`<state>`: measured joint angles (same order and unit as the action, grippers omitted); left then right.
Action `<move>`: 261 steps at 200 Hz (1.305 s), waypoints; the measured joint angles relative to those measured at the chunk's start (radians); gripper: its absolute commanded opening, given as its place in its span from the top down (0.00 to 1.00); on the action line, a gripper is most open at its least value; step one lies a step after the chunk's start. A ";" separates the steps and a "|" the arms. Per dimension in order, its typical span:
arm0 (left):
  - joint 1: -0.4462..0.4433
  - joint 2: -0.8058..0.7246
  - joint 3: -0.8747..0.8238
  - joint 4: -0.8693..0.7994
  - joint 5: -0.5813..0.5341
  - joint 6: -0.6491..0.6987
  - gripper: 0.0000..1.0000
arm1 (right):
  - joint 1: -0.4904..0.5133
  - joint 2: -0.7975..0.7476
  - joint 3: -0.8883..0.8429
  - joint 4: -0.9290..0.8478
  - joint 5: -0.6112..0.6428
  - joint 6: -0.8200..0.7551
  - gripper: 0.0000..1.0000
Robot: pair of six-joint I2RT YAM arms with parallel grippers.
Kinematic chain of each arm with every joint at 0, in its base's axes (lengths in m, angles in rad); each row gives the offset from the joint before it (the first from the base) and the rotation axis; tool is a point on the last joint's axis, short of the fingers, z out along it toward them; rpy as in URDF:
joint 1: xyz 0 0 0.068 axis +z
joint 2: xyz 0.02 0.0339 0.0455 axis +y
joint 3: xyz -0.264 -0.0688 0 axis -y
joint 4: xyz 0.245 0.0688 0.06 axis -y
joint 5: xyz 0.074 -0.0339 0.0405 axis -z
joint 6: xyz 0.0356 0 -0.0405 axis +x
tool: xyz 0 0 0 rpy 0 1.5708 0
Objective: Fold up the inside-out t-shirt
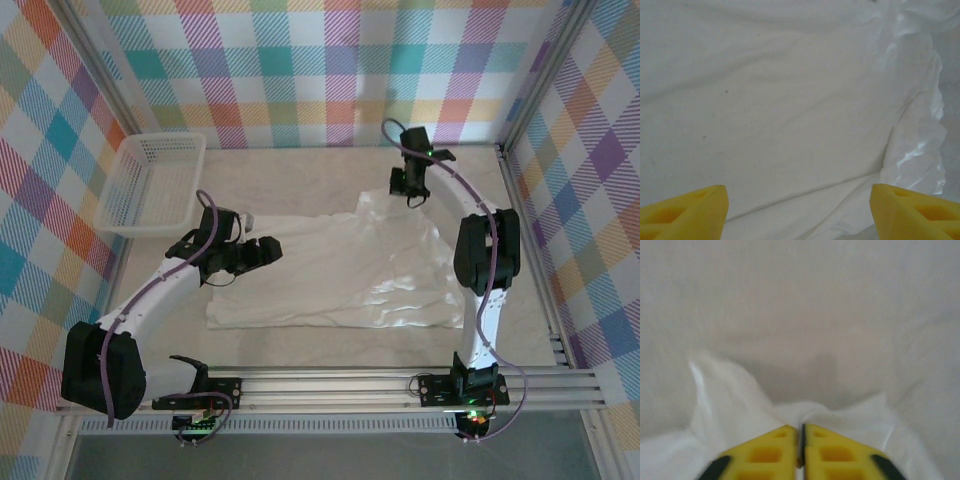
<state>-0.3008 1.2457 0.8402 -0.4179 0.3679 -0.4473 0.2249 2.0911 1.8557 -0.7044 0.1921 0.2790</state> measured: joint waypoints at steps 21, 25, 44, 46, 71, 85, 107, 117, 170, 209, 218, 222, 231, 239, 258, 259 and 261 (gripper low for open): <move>0.000 0.000 0.000 -0.015 -0.029 0.000 0.25 | -0.020 0.114 0.217 -0.042 0.048 -0.022 0.37; 0.000 0.000 0.000 -0.021 -0.032 0.000 0.25 | -0.024 0.135 0.252 -0.052 0.056 -0.024 0.37; 0.000 -0.004 0.000 -0.040 -0.060 -0.002 0.25 | -0.048 0.152 0.254 -0.073 0.074 -0.047 0.40; 0.000 -0.006 0.000 -0.043 -0.064 -0.003 0.25 | -0.050 0.146 0.241 -0.075 0.076 -0.049 0.40; 0.000 -0.019 -0.003 -0.054 -0.085 -0.005 0.25 | -0.093 0.038 -0.017 -0.052 0.057 -0.110 0.46; 0.000 -0.020 -0.004 -0.054 -0.093 -0.006 0.25 | -0.116 -0.023 -0.150 -0.048 0.039 -0.148 0.46; 0.000 -0.016 -0.005 -0.053 -0.093 -0.008 0.25 | -0.145 -0.044 -0.211 -0.060 0.011 -0.214 0.44; 0.000 -0.008 -0.005 -0.053 -0.093 -0.008 0.25 | -0.147 -0.039 -0.210 -0.058 0.001 -0.235 0.43; 0.000 0.006 -0.005 -0.054 -0.101 -0.008 0.25 | -0.136 0.079 -0.095 -0.063 -0.040 -0.290 0.43; 0.000 0.006 -0.005 -0.056 -0.122 -0.019 0.24 | -0.134 0.176 -0.026 -0.086 -0.058 -0.293 0.53; 0.000 0.006 -0.004 -0.063 -0.135 -0.021 0.24 | -0.134 0.194 -0.016 -0.094 -0.060 -0.295 0.60; 0.000 0.006 -0.003 -0.068 -0.143 -0.024 0.24 | -0.134 0.201 -0.008 -0.099 -0.063 -0.294 0.64; 0.000 0.006 0.003 -0.090 -0.162 -0.024 0.24 | -0.134 0.204 0.007 -0.106 -0.066 -0.298 0.75; 0.000 0.006 0.013 -0.110 -0.180 -0.023 0.24 | -0.134 0.207 0.017 -0.109 -0.066 -0.294 0.86; 0.003 0.011 0.072 -0.174 -0.239 -0.010 0.21 | -0.134 0.208 0.020 -0.118 -0.066 -0.291 0.97; 0.003 0.012 0.076 -0.176 -0.241 -0.010 0.19 | -0.134 0.208 0.020 -0.119 -0.065 -0.286 0.97; 0.004 0.013 0.085 -0.182 -0.249 -0.007 0.17 | -0.134 0.209 0.020 -0.119 -0.065 -0.286 0.97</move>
<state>-0.2970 1.2591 0.9249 -0.6003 0.1192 -0.4545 0.0914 2.2997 1.8759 -0.8238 0.1272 -0.0071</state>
